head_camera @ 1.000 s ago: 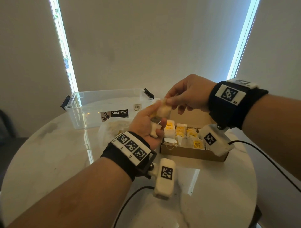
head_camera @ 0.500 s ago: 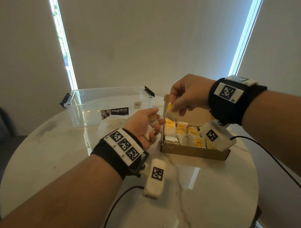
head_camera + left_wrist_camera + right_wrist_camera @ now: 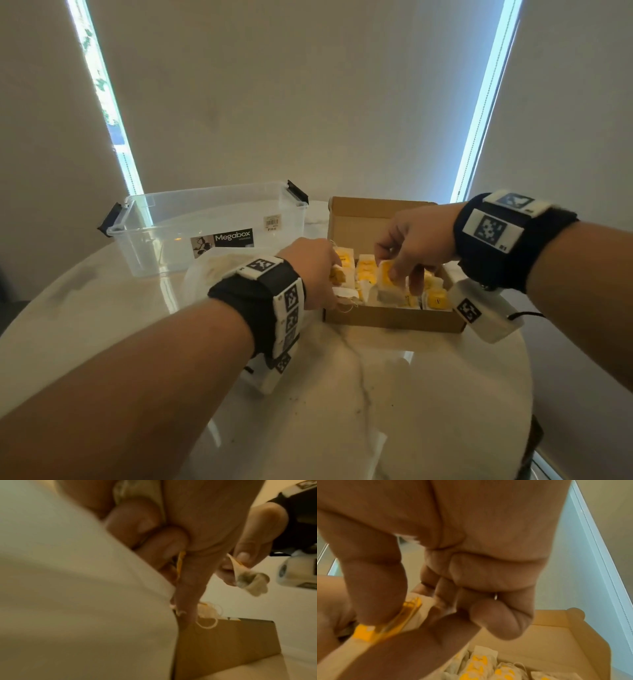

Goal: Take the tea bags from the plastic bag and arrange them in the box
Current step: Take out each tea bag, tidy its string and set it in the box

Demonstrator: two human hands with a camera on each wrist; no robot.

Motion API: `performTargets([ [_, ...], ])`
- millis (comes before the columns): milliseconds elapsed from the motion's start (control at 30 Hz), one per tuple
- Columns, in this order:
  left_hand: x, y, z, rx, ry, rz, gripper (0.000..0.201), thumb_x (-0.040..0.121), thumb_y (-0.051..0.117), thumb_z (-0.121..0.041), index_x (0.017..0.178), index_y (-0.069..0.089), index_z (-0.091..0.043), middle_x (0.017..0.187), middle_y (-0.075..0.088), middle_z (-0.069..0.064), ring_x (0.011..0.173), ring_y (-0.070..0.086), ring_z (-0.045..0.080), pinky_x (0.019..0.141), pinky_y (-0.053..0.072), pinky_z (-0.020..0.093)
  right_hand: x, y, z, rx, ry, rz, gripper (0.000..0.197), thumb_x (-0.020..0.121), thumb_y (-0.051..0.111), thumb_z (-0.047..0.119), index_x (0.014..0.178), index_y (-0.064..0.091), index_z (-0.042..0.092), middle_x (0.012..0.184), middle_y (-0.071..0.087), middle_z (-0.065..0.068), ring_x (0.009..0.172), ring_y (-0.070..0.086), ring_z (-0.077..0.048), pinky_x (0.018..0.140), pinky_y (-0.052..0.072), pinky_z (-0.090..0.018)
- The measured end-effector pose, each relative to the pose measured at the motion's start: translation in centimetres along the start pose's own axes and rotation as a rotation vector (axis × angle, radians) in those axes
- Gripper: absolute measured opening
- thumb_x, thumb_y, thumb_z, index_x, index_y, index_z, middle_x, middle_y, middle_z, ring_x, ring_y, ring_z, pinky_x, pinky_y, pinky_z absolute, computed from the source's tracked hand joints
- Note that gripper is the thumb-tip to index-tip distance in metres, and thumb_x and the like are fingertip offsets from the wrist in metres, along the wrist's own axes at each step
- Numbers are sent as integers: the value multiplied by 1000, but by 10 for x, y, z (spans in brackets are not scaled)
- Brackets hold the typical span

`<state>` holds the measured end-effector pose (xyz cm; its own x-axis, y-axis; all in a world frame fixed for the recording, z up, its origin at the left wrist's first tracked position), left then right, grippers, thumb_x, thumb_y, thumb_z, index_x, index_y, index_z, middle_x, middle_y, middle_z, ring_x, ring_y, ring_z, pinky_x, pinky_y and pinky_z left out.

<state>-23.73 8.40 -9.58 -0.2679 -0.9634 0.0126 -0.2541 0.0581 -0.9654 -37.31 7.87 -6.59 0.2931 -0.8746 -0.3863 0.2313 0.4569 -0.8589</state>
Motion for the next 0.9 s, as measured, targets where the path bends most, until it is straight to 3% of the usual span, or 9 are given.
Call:
performTargets([
  [100, 10, 0, 0, 17, -12, 20, 28, 83, 77, -30, 109, 73, -20, 99, 70, -1, 92, 64, 17, 78, 52, 27, 5, 2, -10, -9, -20, -24, 8, 89, 72, 9, 96, 72, 12, 92, 78, -5, 82, 76, -19, 92, 56, -44],
  [167, 14, -1, 2, -14, -24, 24, 21, 85, 74, -28, 103, 72, -19, 94, 69, 0, 90, 64, 17, 74, 51, 26, 8, 7, -13, -30, -30, -16, 7, 90, 72, 11, 91, 71, 18, 94, 78, -4, 87, 75, -18, 98, 55, -46],
  [267, 21, -5, 4, -53, -21, -3, 9, 89, 70, -27, 89, 70, -18, 83, 67, -1, 82, 63, 16, 63, 43, 23, 10, 12, -13, -24, -37, -12, 8, 92, 69, 14, 91, 68, 22, 93, 77, 0, 87, 75, -16, 93, 56, -42],
  [400, 37, -9, 10, -74, -33, -59, 13, 92, 65, -25, 84, 69, -17, 79, 65, -1, 74, 59, 13, 58, 40, 20, 12, 8, -9, 8, -49, -50, 6, 93, 68, 14, 94, 68, 20, 90, 78, 0, 79, 76, -13, 81, 56, -33],
  [533, 52, -4, 18, -42, -115, -80, 17, 90, 68, -29, 84, 67, -13, 78, 63, 2, 70, 57, 14, 53, 38, 20, 19, -4, -1, 68, -83, -163, 7, 92, 70, 13, 98, 71, 17, 84, 78, -1, 67, 75, -10, 82, 58, -37],
  [667, 58, -1, 24, -40, -176, -88, 24, 88, 67, -27, 70, 60, -14, 71, 56, 3, 63, 51, 14, 50, 35, 22, 31, 1, 12, 168, -94, -146, 10, 93, 68, 12, 101, 72, 16, 79, 75, 3, 60, 71, -8, 59, 50, -24],
  [800, 60, 0, 34, -25, -245, -76, 30, 92, 60, -26, 67, 51, -13, 69, 51, 4, 60, 49, 15, 46, 31, 23, 54, 11, 26, 91, -19, -120, 14, 94, 67, 11, 107, 70, 15, 85, 72, -2, 59, 70, -11, 48, 49, -18],
  [833, 59, 1, 37, -44, -251, -57, 29, 92, 60, -26, 67, 52, -13, 69, 52, 4, 58, 48, 14, 46, 32, 23, 59, 14, 28, 47, 1, -121, 15, 94, 66, 9, 108, 69, 14, 88, 72, -4, 61, 70, -12, 48, 51, -19],
  [900, 56, 5, 43, -127, -252, -24, 26, 91, 62, -29, 73, 57, -11, 71, 56, 5, 60, 51, 15, 49, 37, 23, 71, 22, 28, 5, 48, -115, 15, 94, 65, 7, 108, 67, 13, 92, 73, -8, 67, 73, -17, 61, 61, -28],
])
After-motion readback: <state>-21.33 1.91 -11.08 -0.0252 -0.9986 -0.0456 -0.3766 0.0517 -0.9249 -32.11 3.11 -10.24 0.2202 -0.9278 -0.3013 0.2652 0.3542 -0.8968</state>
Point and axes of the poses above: each hand's wrist, its own x-axis towards the middle knuckle, its own y-axis out of the palm, z = x × y, the point moved 8 cm from there along x, towards the middle knuckle
